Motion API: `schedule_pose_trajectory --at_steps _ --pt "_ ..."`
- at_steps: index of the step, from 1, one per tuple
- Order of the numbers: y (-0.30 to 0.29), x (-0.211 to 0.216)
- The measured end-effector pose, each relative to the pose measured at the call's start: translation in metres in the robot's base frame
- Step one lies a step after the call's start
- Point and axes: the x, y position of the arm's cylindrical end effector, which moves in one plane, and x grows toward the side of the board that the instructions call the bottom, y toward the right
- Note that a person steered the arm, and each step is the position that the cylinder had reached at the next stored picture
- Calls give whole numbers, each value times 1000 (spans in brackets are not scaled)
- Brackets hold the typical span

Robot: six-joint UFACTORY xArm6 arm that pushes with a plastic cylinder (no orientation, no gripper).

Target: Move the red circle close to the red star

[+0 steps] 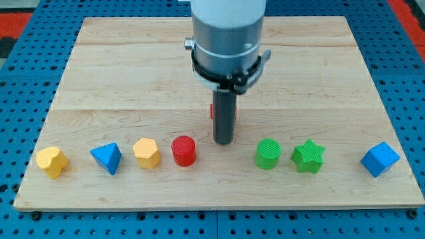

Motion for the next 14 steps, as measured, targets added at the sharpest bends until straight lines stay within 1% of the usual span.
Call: schedule_pose_trajectory --at_steps 1,2,3,4,5,6,7,8,13,14 --pt "-3 48" --pt "-8 63" --pt "-25 64" --pt "-26 69" --pt "-26 69" --pt "-13 69" --pt "2 49" --pt "2 30" --pt "6 23" --pt "7 33"
